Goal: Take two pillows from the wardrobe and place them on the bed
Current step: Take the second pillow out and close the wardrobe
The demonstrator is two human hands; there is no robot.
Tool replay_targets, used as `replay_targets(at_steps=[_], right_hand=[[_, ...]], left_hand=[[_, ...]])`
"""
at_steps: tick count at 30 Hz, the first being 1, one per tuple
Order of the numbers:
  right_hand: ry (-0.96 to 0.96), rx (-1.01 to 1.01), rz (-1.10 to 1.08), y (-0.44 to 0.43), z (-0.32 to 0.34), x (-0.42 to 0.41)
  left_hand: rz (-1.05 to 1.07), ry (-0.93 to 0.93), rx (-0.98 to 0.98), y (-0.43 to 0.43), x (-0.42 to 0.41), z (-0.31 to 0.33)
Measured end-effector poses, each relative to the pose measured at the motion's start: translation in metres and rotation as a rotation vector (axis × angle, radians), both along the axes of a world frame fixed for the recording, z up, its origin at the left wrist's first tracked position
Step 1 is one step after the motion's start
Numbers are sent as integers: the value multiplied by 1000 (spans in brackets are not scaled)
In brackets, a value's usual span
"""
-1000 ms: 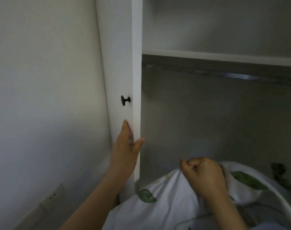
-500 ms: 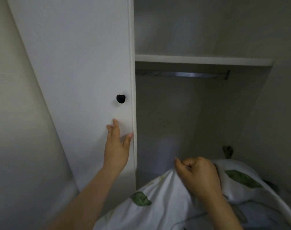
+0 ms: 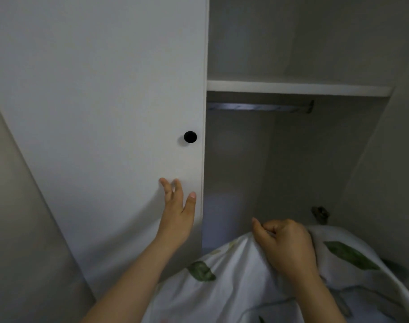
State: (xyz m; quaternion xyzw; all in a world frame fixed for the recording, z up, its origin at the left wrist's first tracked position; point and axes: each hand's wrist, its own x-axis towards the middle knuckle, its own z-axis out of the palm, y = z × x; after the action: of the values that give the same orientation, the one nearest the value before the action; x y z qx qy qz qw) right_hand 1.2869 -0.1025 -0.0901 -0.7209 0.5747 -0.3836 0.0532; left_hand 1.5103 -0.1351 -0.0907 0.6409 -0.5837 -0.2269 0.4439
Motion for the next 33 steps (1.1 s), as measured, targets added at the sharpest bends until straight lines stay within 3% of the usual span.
replay_targets(at_steps=[12,19,27,33], right_hand=[[-2,-55,-131,6,5,21],[6,-63,-204,21,7,31],[-32,-26,-345,61,-2,43],[-131,17,-525,102,-11,44]], left_hand=[[-101,80,32,-10,-2,-1],[-163,12,0,5,16,-7],[-332,175,-55,50,17,-29],[-459,-92,-39,87,-2,-58]])
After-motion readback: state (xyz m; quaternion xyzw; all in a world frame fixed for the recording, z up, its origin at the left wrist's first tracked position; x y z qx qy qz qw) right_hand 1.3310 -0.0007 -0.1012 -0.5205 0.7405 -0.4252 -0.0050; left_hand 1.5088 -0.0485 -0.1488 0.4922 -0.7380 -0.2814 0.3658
